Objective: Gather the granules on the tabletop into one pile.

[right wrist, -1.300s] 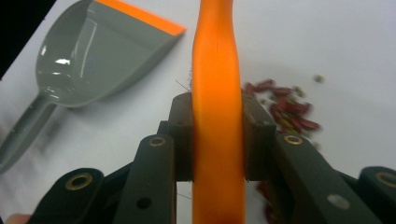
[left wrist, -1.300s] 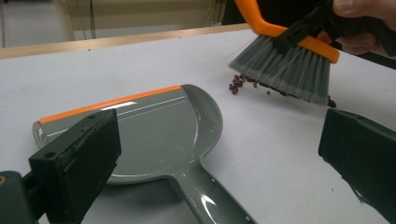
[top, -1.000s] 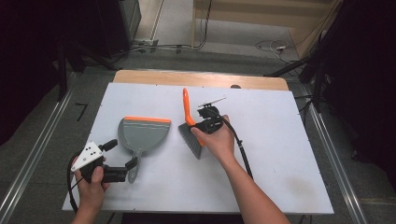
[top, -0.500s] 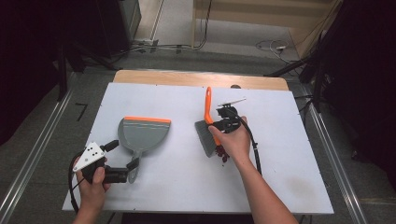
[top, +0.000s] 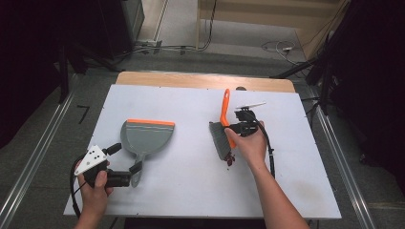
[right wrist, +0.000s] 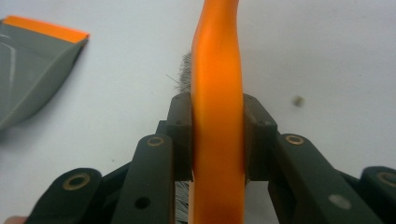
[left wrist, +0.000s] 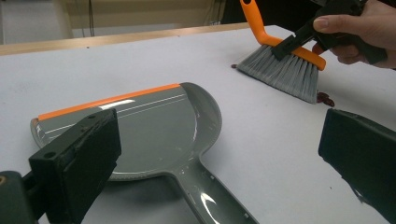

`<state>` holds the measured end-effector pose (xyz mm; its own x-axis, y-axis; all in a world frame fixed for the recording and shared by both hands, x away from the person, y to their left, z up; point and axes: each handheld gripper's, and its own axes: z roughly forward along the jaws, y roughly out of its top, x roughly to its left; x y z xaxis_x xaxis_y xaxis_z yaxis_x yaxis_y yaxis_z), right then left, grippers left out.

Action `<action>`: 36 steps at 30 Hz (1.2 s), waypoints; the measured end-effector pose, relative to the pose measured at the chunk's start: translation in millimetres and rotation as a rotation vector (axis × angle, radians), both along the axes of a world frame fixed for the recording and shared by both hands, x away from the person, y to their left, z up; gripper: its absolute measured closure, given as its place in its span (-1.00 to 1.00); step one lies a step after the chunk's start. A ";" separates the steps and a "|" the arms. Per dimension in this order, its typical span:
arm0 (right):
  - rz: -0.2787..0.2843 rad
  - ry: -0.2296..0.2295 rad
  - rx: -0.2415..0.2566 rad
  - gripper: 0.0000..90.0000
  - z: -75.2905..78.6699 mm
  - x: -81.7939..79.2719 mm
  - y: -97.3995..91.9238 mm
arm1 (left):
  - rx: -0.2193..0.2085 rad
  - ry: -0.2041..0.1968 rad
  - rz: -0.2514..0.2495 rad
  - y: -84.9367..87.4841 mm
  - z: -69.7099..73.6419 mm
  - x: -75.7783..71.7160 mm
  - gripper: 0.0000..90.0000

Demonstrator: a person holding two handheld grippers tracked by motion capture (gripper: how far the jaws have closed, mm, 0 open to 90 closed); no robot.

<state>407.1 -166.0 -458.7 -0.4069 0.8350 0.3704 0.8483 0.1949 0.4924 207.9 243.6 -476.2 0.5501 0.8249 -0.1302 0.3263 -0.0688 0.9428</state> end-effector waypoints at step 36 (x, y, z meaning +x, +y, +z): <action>0.919 -0.269 -0.216 0.52 13.0 -70.0 -13.6 | 0.011 0.006 -0.005 -5.5 -0.9 2.8 -1.00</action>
